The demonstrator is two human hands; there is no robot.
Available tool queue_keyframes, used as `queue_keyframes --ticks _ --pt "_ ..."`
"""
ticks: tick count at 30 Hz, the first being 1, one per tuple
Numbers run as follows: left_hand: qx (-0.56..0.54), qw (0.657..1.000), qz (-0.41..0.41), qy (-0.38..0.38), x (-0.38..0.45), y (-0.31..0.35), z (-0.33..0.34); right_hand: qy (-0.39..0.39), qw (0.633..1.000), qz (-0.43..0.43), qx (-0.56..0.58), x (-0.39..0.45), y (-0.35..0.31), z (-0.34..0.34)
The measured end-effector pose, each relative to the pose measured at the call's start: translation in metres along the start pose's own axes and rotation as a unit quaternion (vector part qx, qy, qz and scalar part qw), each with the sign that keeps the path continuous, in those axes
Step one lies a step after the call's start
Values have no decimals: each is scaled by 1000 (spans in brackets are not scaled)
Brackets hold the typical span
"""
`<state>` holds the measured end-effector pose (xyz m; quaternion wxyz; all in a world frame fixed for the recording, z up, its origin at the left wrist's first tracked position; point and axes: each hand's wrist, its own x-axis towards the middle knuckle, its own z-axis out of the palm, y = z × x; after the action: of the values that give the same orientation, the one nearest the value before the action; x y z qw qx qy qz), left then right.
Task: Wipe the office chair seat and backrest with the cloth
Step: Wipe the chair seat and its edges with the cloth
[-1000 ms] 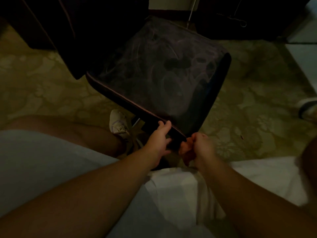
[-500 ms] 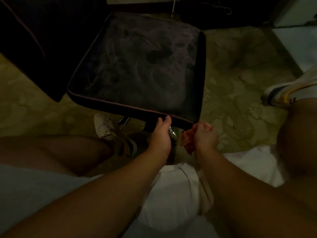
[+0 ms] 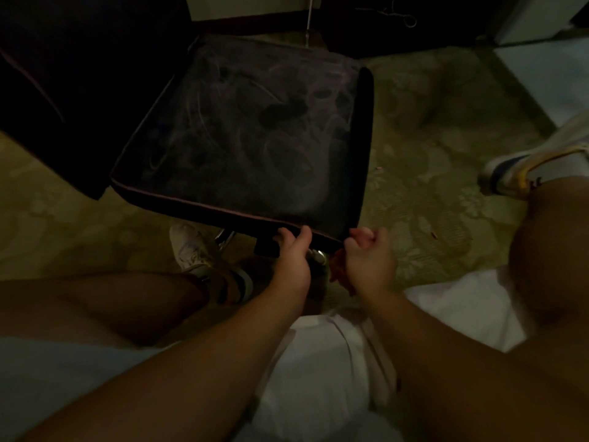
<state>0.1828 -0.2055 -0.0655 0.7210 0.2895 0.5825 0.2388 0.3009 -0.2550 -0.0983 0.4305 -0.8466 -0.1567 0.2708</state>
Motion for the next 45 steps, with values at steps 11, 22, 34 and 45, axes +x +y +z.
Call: queue_keyframes --ticks 11,22,34,45 --pt "36 998 17 -43 4 -6 -39 29 987 134 85 -18 -5 22" --pt "-269 962 -50 26 18 39 -57 45 997 29 53 -1 -5 12" --pt "-308 950 -32 22 15 42 -53 117 992 -34 36 -3 2 23" --pt "-284 958 -41 -21 21 37 -57 99 995 15 -5 2 -22 10"
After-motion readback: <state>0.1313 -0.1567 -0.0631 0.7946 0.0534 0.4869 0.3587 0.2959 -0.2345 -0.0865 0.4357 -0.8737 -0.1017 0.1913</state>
